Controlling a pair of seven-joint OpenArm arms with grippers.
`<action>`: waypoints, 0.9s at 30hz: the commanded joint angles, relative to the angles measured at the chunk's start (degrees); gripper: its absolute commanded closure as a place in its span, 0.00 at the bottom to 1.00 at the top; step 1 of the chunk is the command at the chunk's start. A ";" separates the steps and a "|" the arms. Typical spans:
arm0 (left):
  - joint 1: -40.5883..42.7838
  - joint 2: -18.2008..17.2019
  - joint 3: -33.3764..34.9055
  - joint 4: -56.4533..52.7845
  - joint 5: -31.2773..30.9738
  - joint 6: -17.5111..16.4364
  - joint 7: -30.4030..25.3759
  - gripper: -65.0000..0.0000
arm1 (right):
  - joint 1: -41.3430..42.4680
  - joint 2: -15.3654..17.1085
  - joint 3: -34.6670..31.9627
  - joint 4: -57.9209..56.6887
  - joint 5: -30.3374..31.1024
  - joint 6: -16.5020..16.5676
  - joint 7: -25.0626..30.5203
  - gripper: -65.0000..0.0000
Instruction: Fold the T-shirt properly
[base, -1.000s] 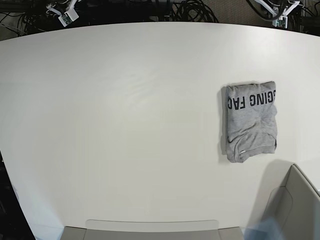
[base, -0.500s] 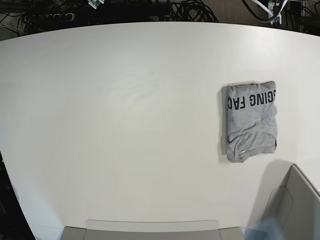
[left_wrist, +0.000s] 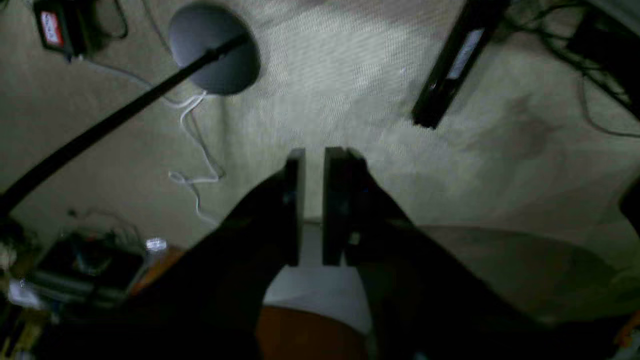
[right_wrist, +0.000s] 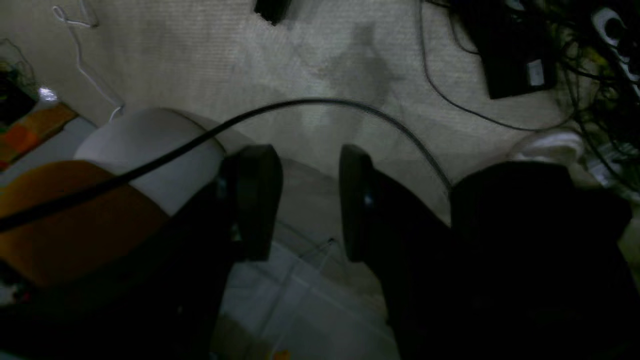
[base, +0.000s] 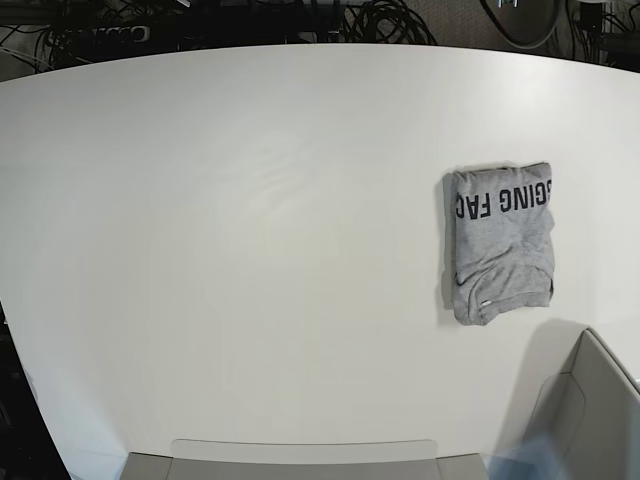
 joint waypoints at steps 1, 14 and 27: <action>-0.93 -0.44 0.49 -2.53 0.09 0.31 0.14 0.90 | 1.30 1.18 -1.19 -1.98 -0.14 0.53 -0.37 0.66; -15.79 -0.53 14.90 -32.95 0.26 0.40 -27.81 0.90 | 20.91 0.82 -26.60 -39.17 -0.23 0.09 26.27 0.66; -23.61 2.29 18.77 -53.96 0.35 0.31 -49.18 0.90 | 21.17 1.53 -29.76 -45.41 -0.32 0.09 47.72 0.66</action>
